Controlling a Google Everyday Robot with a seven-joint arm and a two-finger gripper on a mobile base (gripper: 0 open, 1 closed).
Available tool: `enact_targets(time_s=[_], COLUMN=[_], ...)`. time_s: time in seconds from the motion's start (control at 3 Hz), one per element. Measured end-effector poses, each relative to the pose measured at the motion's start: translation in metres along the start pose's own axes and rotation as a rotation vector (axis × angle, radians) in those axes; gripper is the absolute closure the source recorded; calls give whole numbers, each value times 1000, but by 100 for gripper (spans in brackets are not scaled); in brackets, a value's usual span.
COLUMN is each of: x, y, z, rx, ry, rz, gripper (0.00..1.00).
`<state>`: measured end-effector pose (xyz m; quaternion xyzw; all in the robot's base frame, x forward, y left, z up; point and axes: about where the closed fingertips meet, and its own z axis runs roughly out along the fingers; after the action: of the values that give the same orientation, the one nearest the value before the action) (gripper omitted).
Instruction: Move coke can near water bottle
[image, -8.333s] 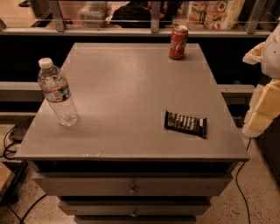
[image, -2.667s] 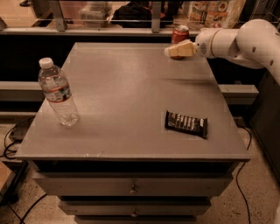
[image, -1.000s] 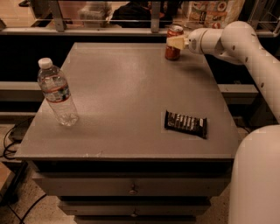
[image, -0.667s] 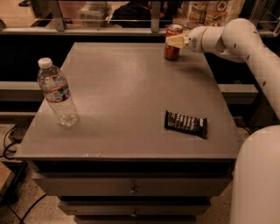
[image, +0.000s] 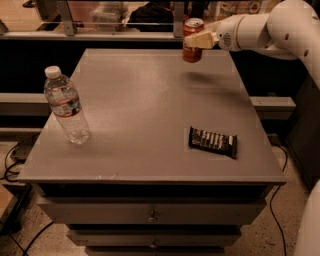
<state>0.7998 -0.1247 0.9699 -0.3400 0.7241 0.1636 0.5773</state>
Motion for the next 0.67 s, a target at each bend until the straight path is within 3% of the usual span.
enact_targets(time_s=[0.33,0.67], x=[0,0], y=[0,9], z=[0,4], rx=[0,-32], ry=[0,23], rz=[0,-21], gripper=[100,100])
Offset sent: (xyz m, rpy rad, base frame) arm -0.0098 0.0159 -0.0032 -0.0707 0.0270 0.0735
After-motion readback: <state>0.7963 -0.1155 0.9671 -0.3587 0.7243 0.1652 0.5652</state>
